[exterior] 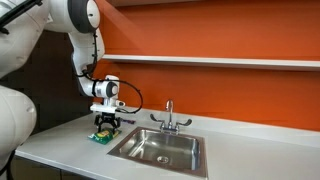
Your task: Put the green packet in the sink
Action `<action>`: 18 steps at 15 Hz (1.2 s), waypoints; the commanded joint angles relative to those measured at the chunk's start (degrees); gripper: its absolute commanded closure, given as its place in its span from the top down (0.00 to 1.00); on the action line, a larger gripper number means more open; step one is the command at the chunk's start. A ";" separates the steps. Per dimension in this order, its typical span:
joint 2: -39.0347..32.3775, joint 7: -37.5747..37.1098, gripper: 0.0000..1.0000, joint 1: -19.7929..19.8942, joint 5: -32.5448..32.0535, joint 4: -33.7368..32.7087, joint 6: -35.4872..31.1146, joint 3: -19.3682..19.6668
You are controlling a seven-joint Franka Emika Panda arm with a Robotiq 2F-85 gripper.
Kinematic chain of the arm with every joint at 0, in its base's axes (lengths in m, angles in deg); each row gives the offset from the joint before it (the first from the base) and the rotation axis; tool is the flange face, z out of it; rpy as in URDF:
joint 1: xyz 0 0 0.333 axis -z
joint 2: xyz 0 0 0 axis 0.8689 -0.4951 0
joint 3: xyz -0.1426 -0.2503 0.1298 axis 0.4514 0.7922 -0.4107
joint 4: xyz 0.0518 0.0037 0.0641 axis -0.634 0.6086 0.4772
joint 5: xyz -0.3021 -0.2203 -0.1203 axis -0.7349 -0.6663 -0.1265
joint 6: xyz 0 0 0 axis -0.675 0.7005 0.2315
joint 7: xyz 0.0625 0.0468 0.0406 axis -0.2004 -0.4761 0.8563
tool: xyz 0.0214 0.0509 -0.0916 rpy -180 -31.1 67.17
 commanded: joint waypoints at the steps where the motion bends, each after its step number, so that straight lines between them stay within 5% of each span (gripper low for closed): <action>1: -1.07 -1.70 0.81 0.34 -0.77 -1.62 0.61 -0.02; 2: -1.19 -1.74 0.81 0.37 -0.76 -1.72 0.69 0.04; 8: -1.16 -2.13 0.33 0.50 -0.85 -2.18 0.87 0.53; 9: -1.11 -2.18 0.75 0.57 -0.74 -2.44 1.05 0.54; 11: -1.08 -2.51 0.71 0.54 -0.93 -2.66 0.97 0.74; 12: -1.08 -2.36 0.77 0.64 -0.88 -2.64 0.88 0.73; 13: -1.08 -2.51 0.33 0.62 -0.89 -2.66 0.89 0.82; 15: -0.95 -2.44 0.37 0.68 -0.85 -2.67 0.90 0.87; 18: -0.74 -2.56 0.15 0.65 -0.84 -3.08 1.04 0.93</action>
